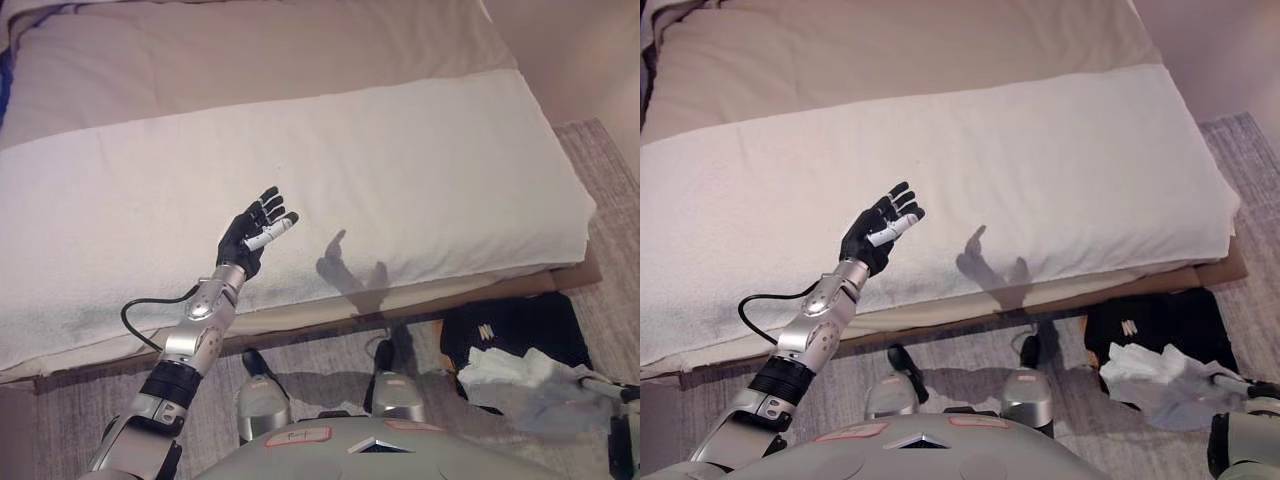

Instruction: Put the clothes on the bed into the basket.

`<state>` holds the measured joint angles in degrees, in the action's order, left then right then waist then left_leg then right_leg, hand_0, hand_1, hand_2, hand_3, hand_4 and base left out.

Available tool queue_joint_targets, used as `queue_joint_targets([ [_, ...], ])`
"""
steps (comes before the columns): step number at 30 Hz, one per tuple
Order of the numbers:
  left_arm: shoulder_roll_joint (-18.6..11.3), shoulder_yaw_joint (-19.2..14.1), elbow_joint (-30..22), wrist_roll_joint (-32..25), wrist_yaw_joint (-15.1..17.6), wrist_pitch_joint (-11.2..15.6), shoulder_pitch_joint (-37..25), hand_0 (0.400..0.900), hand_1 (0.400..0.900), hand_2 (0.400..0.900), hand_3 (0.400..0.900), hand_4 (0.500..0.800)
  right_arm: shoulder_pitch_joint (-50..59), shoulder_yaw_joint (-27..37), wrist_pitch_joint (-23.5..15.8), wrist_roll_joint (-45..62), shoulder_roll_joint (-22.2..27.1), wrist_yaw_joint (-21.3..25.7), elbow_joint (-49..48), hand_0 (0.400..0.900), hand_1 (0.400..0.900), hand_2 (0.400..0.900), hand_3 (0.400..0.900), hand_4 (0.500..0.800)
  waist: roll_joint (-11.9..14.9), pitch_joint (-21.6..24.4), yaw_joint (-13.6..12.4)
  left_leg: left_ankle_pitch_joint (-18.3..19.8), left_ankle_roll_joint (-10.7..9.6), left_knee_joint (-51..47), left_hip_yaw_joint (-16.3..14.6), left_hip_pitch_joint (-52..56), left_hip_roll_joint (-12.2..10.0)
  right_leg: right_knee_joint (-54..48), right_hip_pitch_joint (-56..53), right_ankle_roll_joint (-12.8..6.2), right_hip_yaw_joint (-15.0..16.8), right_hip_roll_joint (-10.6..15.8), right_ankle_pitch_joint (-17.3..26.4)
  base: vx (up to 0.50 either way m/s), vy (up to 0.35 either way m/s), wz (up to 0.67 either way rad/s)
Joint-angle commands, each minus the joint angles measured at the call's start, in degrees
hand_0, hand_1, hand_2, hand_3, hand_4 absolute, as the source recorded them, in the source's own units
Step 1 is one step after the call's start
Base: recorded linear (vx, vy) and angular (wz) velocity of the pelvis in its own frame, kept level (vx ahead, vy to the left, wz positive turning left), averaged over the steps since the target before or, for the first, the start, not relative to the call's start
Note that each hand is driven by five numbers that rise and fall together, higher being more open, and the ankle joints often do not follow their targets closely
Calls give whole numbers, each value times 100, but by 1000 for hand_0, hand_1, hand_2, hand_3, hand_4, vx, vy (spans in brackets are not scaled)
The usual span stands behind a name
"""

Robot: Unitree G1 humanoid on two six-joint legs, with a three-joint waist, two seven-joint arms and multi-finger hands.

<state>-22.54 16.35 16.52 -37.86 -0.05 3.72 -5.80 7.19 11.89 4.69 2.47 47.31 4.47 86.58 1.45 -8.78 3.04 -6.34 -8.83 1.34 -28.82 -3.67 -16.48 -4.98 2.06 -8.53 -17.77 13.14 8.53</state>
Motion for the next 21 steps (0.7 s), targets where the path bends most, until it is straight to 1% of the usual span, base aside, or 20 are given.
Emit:
queue_joint_targets([
  [1,106,-420,-516,182,-45,487,-499,900,900,900,900,800,33,35,-62,-112,1050,339,-35,400,400,400,400,500,22,21,-90,324,-221,1049,392,-218,-514,-2,-704,-271,-586,50,-199,64,-34,-3],
  [6,108,-465,-516,182,-18,494,-487,900,900,900,900,800,-16,109,-106,-111,1213,401,-103,400,400,400,400,500,-5,23,-55,218,-271,1001,393,-190,-545,-2,-692,-233,-525,-19,-255,34,-24,-2],
  [14,127,-446,-577,197,-2,523,-403,900,900,900,900,800,350,127,-191,-127,1981,544,-310,400,400,400,400,500,-77,-52,-67,112,-339,944,357,-181,-621,-2,-610,-211,-441,-87,-285,-2,-15,-5],
  [16,130,-453,-593,192,8,536,-380,900,900,900,900,800,416,81,-198,-130,2098,532,-292,400,400,400,400,500,-82,-63,-80,81,-355,916,342,-159,-642,-2,-602,-203,-425,-114,-287,-3,-16,-5],
  [17,135,-459,-597,202,21,552,-371,900,900,900,900,800,436,41,-206,-134,2094,512,-274,639,639,639,639,644,-78,-70,-88,79,-358,902,331,-146,-651,-2,-598,-201,-421,-123,-291,4,-34,-3],
  [18,-71,-450,-494,230,10,566,-391,900,900,900,900,800,751,126,-244,-235,3654,234,-199,857,857,857,857,774,91,-15,-146,35,-400,875,333,-130,-665,-2,-599,-205,-427,-136,-291,-5,-36,-5],
  [19,91,-534,-605,289,-20,563,-322,900,900,900,900,800,472,49,-208,-420,3017,441,-144,900,900,900,900,800,-14,-55,-45,46,-385,851,297,-107,-677,-2,-584,-197,-392,-154,-274,-2,-30,-4],
  [20,89,-528,-606,289,-20,562,-323,900,900,900,900,800,446,74,-206,-421,3013,441,-152,900,900,900,900,800,-11,-53,-52,45,-384,849,295,-107,-675,-2,-583,-197,-391,-152,-274,-35,-2,-10],
  [21,131,-679,-638,353,21,538,-277,900,900,900,900,800,31,396,-279,-168,2151,629,-633,900,900,900,900,800,-57,-85,38,71,-368,844,275,-113,-684,-2,-558,-182,-360,-161,-268,-29,2,-6],
])
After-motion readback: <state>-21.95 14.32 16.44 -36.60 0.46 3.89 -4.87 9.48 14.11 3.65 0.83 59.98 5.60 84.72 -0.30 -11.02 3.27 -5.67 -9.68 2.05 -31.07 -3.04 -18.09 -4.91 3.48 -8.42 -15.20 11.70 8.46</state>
